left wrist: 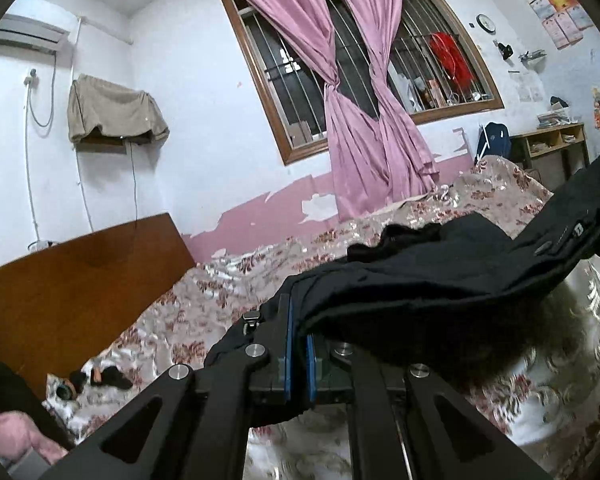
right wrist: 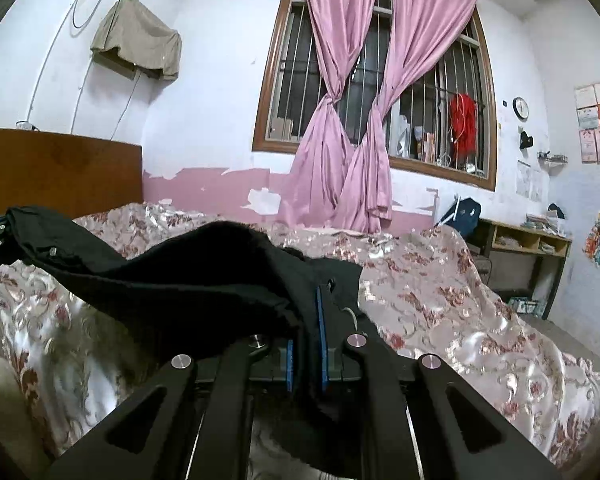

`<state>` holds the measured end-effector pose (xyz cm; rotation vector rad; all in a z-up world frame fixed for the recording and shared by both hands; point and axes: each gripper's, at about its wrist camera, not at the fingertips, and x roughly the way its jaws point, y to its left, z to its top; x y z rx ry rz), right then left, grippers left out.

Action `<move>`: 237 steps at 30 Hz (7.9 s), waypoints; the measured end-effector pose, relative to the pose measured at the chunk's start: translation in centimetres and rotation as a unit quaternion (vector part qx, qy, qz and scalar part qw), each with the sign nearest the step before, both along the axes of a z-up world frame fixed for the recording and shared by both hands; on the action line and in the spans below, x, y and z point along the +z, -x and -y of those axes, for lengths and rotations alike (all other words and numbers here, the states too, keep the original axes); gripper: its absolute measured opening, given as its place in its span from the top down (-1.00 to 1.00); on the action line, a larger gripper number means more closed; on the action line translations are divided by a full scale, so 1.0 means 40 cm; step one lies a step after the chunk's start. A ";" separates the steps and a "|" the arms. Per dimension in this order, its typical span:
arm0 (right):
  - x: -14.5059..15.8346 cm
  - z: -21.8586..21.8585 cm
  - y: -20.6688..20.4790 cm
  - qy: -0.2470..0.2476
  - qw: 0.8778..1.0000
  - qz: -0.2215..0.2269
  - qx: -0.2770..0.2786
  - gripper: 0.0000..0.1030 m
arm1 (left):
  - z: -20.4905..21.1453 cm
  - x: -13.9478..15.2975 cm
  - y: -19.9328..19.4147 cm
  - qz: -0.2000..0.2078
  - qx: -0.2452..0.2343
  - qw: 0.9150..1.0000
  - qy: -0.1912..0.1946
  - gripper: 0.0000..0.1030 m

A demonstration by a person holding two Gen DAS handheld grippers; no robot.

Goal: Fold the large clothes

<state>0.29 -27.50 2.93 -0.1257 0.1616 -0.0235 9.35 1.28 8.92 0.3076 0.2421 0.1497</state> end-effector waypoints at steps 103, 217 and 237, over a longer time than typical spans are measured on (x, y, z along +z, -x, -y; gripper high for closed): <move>0.002 0.029 -1.206 -0.032 0.987 -0.132 0.079 -0.83 | 0.004 -0.137 -0.994 -0.147 -0.086 0.972 0.161 -0.98; -0.336 0.307 -1.417 -0.282 0.930 -0.233 0.029 -0.97 | -0.430 -0.457 -1.196 -0.245 0.010 0.842 0.480 -0.99; -0.431 0.367 -1.450 -0.383 0.869 -0.298 0.097 -0.98 | -0.420 -0.456 -1.227 -0.396 -0.126 0.795 0.442 -1.00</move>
